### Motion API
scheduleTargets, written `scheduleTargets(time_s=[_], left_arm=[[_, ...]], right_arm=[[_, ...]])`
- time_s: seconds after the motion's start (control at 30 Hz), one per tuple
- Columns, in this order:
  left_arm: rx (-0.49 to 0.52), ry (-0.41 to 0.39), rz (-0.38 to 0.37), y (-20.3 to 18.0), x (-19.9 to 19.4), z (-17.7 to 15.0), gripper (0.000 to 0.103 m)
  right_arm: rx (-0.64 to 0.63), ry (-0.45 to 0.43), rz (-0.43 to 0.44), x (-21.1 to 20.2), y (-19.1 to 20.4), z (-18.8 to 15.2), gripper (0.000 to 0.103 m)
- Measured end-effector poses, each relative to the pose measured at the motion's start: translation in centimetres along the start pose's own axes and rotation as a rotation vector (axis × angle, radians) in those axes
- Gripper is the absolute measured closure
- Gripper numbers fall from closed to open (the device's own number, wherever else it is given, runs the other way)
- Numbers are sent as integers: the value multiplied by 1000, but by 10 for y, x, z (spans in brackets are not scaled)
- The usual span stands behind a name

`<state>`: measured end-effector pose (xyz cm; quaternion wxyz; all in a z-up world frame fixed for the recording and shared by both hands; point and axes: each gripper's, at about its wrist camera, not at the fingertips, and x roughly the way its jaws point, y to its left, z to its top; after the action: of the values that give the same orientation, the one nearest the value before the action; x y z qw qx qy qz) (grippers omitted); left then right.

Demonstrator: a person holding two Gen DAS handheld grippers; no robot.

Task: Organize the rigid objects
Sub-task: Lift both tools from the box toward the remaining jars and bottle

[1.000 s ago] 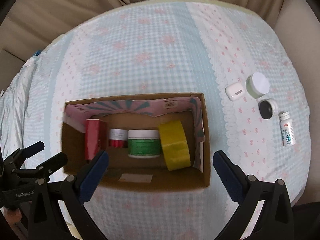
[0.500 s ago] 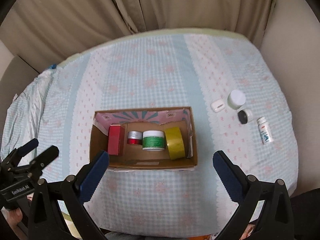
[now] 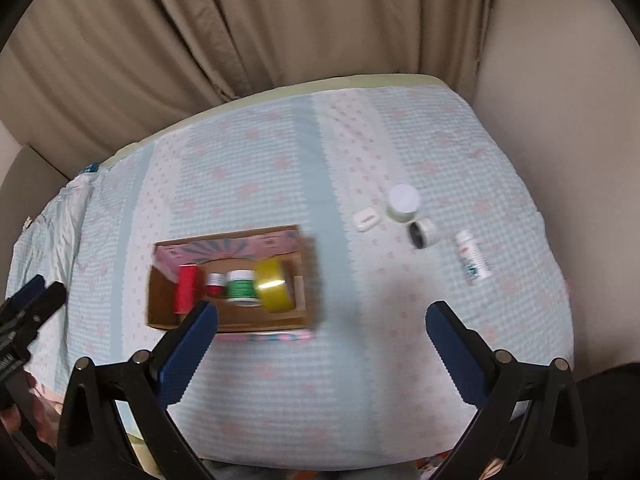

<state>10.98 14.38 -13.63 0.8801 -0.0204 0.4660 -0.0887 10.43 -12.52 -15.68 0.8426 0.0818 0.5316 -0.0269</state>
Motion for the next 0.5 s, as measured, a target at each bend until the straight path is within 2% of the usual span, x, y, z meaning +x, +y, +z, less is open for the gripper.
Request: scheduleTargets(time_s=[0.2, 0.37, 0.5], left_arm=[[-34, 24, 20, -87, 23, -2, 0], [-51, 82, 11, -167, 69, -3, 0], [-63, 147, -20, -212, 108, -4, 0]], right_arm=[[-52, -9, -51, 11, -92, 11, 0], [-95, -4, -41, 27, -161, 20, 0], [-130, 9, -40, 44, -203, 21, 0]])
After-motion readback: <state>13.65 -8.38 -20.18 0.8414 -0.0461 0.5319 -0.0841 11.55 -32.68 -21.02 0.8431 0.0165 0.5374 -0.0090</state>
